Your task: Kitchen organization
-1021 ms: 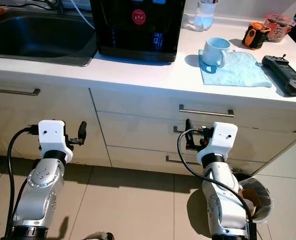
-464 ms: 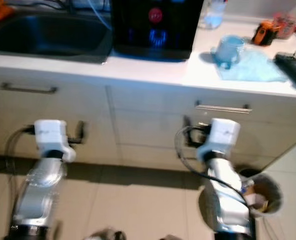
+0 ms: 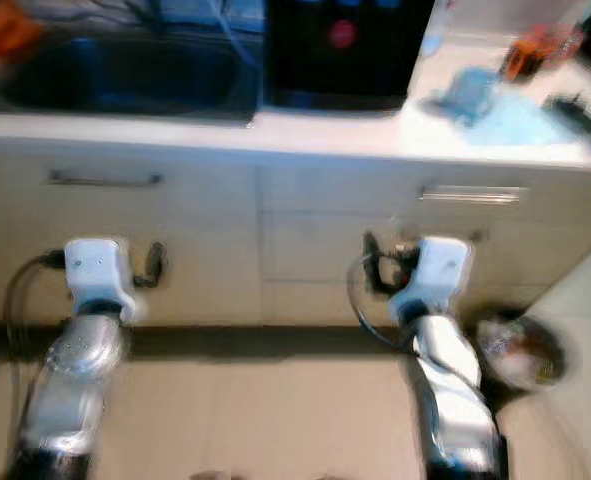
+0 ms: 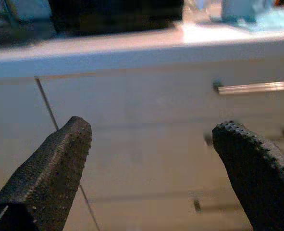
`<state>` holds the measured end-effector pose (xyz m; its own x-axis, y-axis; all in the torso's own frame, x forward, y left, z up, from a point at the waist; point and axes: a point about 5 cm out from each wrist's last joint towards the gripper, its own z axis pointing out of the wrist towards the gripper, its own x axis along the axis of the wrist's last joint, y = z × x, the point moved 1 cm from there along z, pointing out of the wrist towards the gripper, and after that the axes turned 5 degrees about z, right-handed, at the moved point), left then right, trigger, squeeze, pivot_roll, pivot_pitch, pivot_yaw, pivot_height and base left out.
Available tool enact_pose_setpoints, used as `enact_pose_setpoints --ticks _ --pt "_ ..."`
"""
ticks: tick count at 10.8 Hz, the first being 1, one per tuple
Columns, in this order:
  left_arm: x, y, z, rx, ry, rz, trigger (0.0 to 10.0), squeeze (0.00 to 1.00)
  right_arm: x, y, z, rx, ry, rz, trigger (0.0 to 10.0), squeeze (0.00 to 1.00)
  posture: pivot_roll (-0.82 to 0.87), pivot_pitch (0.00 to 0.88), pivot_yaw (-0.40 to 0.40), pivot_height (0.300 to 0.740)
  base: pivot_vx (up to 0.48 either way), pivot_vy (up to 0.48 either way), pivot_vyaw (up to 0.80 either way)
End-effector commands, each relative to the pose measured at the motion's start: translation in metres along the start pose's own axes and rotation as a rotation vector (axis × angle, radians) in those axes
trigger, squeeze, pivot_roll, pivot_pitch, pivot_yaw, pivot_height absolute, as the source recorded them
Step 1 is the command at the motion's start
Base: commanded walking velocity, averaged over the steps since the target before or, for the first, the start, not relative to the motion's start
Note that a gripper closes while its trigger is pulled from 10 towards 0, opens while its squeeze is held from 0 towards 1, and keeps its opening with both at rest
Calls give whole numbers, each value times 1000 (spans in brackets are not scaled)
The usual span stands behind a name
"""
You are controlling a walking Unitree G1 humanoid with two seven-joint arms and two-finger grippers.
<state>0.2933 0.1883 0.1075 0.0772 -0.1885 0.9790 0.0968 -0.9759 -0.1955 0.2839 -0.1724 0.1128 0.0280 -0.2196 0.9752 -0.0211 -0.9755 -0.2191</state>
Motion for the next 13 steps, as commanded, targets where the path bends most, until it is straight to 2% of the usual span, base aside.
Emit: enact_pose_setpoints --ticks 1,3,6,8,13 --pt "0 -6 1 18 -2 13 10000 0 5 -2 1 3 20 4 10000 0 37 66 -41 740 0 472 0" --pt "0 -6 0 22 -4 12 10000 0 4 -2 0 2 19 3 10000 0 40 70 -41 740 0 431 0" --pt "4 -6 1 10 22 4 10000 0 5 -2 -1 -1 26 -1 10000 0 35 74 -41 740 0 0 0" --pt "9 -5 1 -4 45 -31 10000 0 5 -3 -1 1 27 -6 10000 0 32 80 -41 740 0 0 0" --pt "11 -6 1 -13 53 -41 10000 0 4 -4 -2 6 28 2 10000 0 32 84 -33 740 427 0 0"
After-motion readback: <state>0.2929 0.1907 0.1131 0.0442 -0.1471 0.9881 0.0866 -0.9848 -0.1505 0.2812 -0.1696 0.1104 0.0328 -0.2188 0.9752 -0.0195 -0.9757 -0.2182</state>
